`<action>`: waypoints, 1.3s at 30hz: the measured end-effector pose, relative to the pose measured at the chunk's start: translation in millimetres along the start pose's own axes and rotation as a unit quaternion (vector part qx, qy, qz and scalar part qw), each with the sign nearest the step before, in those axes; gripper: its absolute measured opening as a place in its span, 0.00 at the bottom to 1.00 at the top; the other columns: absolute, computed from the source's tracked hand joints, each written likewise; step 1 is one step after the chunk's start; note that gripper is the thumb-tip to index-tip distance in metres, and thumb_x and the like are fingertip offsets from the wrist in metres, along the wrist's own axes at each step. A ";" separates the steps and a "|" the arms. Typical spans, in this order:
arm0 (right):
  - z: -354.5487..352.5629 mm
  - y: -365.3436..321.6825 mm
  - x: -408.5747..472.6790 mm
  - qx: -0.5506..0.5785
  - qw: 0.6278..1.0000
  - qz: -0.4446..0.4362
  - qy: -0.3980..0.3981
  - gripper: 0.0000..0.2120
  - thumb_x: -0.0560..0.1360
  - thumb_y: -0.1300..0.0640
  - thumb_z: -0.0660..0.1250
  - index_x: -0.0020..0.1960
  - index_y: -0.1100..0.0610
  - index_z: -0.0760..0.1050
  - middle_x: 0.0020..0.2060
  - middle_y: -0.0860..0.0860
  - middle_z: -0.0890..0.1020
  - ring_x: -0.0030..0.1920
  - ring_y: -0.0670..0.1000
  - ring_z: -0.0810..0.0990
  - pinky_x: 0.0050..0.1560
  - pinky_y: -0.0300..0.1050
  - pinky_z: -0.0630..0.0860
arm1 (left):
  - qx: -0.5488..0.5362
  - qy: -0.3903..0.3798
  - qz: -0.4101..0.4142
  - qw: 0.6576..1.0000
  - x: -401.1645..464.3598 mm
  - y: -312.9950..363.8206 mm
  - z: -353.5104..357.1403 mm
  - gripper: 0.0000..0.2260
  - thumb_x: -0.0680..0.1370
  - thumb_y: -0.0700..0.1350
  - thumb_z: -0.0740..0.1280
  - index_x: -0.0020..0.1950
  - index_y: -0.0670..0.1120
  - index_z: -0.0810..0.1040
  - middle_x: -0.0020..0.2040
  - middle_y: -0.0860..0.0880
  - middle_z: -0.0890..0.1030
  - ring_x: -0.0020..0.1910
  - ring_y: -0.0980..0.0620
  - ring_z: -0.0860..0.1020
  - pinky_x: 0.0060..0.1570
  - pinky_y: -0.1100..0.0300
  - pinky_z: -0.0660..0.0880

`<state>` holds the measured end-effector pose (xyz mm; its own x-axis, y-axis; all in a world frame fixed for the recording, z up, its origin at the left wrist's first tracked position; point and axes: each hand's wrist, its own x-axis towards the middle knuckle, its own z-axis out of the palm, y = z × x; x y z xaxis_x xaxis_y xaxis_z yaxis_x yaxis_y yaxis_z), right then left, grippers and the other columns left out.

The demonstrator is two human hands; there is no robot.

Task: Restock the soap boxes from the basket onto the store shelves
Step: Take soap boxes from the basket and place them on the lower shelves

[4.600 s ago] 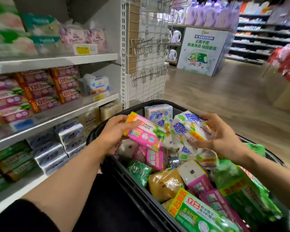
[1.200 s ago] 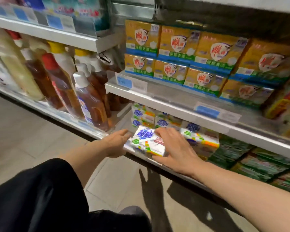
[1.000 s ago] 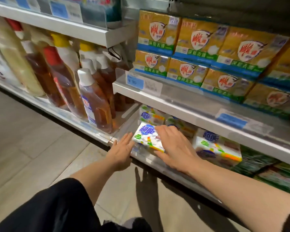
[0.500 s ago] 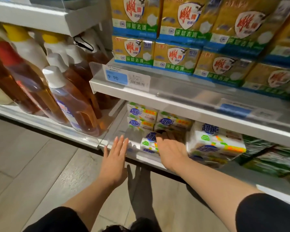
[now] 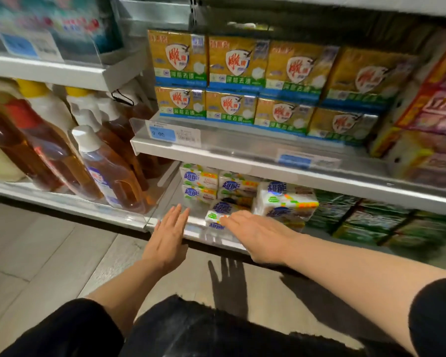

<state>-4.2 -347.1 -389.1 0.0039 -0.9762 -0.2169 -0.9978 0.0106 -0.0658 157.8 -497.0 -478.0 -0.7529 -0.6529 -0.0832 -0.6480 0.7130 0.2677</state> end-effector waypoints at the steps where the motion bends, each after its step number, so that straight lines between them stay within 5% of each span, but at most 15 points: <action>1: -9.1 2.3 -16.9 -0.013 1.000 -0.003 0.001 0.31 0.72 0.66 0.68 0.72 0.57 0.60 0.61 0.55 0.71 0.62 0.55 0.69 0.57 0.53 0.74 | -0.017 0.018 0.030 0.999 -5.1 12.0 -12.5 0.37 0.77 0.42 0.68 0.80 0.49 0.49 0.80 0.48 0.49 0.79 0.48 0.51 0.76 0.50 0.54; 7: -63.1 36.7 -152.2 -0.107 0.993 0.007 0.038 0.18 0.76 0.63 0.61 0.66 0.58 0.68 0.54 0.54 0.76 0.57 0.55 0.73 0.54 0.52 0.74 | -0.021 0.132 0.295 0.946 -18.8 132.6 -95.4 0.30 0.74 0.44 0.73 0.74 0.43 0.67 0.71 0.43 0.70 0.66 0.43 0.73 0.62 0.48 0.75; 12: -102.5 66.4 -311.4 -0.115 0.975 0.169 0.091 0.16 0.79 0.54 0.60 0.67 0.54 0.68 0.60 0.50 0.75 0.62 0.51 0.71 0.60 0.47 0.71 | -0.017 0.145 0.448 0.882 -34.6 277.1 -132.2 0.28 0.74 0.46 0.72 0.73 0.44 0.69 0.69 0.44 0.73 0.65 0.43 0.74 0.57 0.50 0.76; 18: -108.2 63.7 -513.6 -0.118 0.897 0.391 0.167 0.12 0.77 0.52 0.63 0.59 0.55 0.74 0.54 0.50 0.76 0.59 0.53 0.73 0.57 0.50 0.72 | -0.031 0.107 0.611 0.784 -87.3 463.5 -119.9 0.22 0.73 0.45 0.72 0.66 0.42 0.74 0.64 0.43 0.76 0.60 0.42 0.77 0.56 0.51 0.78; 22: -91.3 32.5 -629.0 -0.116 0.842 0.487 0.199 0.08 0.71 0.57 0.66 0.51 0.51 0.74 0.47 0.53 0.80 0.50 0.57 0.79 0.49 0.50 0.77 | -0.084 0.069 0.687 0.718 -151.2 564.2 -94.4 0.20 0.76 0.48 0.70 0.67 0.45 0.75 0.66 0.46 0.75 0.63 0.46 0.75 0.60 0.53 0.74; 26: -67.8 -2.8 -720.5 -0.099 0.772 0.587 0.221 0.08 0.70 0.57 0.70 0.48 0.54 0.78 0.45 0.55 0.81 0.47 0.58 0.81 0.46 0.50 0.78 | -0.093 0.014 0.726 0.681 -211.7 630.9 -69.5 0.24 0.79 0.55 0.65 0.72 0.46 0.69 0.73 0.48 0.67 0.71 0.49 0.65 0.70 0.62 0.57; 33: -16.7 -45.4 -802.6 -0.016 0.680 0.716 0.156 0.22 0.68 0.51 0.75 0.58 0.60 0.76 0.51 0.59 0.79 0.52 0.61 0.78 0.51 0.49 0.73 | -0.061 -0.076 0.770 0.631 -265.9 687.6 -31.1 0.36 0.66 0.56 0.76 0.70 0.42 0.72 0.71 0.42 0.69 0.71 0.43 0.65 0.70 0.62 0.54; 39: 21.1 -55.7 -813.4 0.125 0.627 0.755 0.147 0.44 0.67 0.43 0.75 0.75 0.58 0.58 0.67 0.59 0.70 0.66 0.58 0.71 0.65 0.48 0.67 | 0.058 -0.144 0.760 0.631 -270.6 704.4 -10.8 0.42 0.63 0.54 0.81 0.73 0.46 0.68 0.73 0.48 0.67 0.72 0.50 0.63 0.70 0.65 0.53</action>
<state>49.6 450.9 -229.6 -0.9815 0.1894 -0.0284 0.1915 0.9684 -0.1598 -93.7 179.2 -256.5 -0.4929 0.8700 0.0102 0.8572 0.4835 0.1774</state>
